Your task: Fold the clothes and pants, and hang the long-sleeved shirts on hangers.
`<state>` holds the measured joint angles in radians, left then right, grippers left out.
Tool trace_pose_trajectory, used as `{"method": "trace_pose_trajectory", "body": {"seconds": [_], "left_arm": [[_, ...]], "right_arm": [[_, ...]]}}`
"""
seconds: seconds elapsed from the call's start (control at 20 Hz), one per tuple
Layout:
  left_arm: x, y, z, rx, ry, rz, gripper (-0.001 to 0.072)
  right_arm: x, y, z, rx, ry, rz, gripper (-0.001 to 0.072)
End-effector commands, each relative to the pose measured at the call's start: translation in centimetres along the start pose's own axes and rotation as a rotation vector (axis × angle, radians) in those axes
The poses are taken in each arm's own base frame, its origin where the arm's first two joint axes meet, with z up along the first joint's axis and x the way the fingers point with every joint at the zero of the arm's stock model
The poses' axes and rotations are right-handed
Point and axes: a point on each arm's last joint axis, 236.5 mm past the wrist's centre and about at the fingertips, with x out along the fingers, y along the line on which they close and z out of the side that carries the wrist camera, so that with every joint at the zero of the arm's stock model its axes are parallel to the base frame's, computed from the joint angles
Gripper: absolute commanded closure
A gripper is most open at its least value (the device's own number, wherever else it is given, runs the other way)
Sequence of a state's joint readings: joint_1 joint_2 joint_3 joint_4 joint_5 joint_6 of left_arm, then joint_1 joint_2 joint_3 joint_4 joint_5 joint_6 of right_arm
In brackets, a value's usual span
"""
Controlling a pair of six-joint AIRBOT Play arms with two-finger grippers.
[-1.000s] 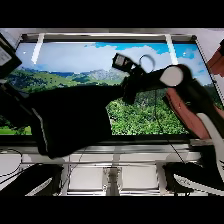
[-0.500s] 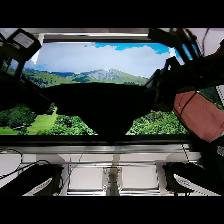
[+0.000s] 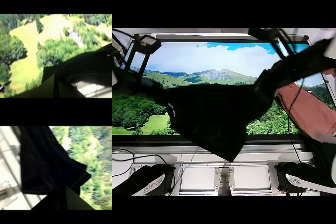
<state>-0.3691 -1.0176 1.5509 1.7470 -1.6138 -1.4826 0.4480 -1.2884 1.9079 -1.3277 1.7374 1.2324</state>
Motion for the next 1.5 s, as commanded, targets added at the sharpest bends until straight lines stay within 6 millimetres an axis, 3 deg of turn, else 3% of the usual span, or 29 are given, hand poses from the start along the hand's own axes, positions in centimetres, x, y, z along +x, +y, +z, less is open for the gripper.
{"method": "trace_pose_trajectory", "body": {"seconds": [0.0, 0.15, 0.3, 0.4, 0.5, 0.55, 0.75, 0.95, 1.05, 1.15, 1.25, 1.35, 1.45], "left_arm": [[3.3, 4.0, 4.8, 0.010, -0.126, 0.131, 0.0698], [7.7, 5.6, 6.5, 0.071, -0.149, 0.227, 0.0698], [13.8, 6.4, 5.0, 0.136, -0.077, 0.271, 0.0699], [17.2, 7.1, 2.7, 0.135, -0.015, 0.267, 0.0699], [19.4, 8.3, 0.1, 0.127, 0.031, 0.274, 0.0699], [20.1, 8.9, -1.2, 0.126, 0.051, 0.275, 0.0699], [21.1, 9.5, -4.5, 0.256, 0.118, 0.266, 0.0698], [20.3, 9.5, -5.3, 0.406, 0.164, 0.256, 0.0698], [19.7, 9.4, -6.4, 0.492, 0.217, 0.233, 0.0697], [19.2, 9.1, -8.8, 0.556, 0.324, 0.188, 0.0696], [18.8, 7.7, -10.5, 0.543, 0.374, 0.108, 0.0696], [18.3, 5.7, -10.9, 0.533, 0.360, 0.018, 0.0697], [17.6, 5.2, -11.4, 0.528, 0.372, -0.003, 0.0696]], "right_arm": [[4.6, -7.3, 1.9, 0.057, 0.012, -0.212, 0.0690], [8.9, -10.9, 3.2, 0.049, 0.002, -0.298, 0.0690], [12.9, -13.6, 3.0, 0.043, 0.006, -0.356, 0.0691], [14.9, -15.0, 1.0, 0.066, 0.048, -0.362, 0.0690], [16.7, -14.6, -2.5, 0.119, 0.145, -0.319, 0.0690], [17.9, -13.3, -3.8, 0.138, 0.183, -0.262, 0.0690], [22.2, -4.0, -6.2, 0.123, 0.234, 0.009, 0.0690], [22.5, 4.1, -8.3, 0.075, 0.344, 0.162, 0.0689], [22.0, 6.7, -9.4, 0.065, 0.407, 0.211, 0.0689], [21.8, 8.5, -10.3, 0.066, 0.454, 0.245, 0.0689], [21.8, 10.2, -11.4, 0.082, 0.495, 0.297, 0.0689], [21.5, 12.2, -12.1, 0.101, 0.524, 0.362, 0.0688], [21.2, 13.7, -12.3, 0.101, 0.531, 0.392, 0.0688]]}}
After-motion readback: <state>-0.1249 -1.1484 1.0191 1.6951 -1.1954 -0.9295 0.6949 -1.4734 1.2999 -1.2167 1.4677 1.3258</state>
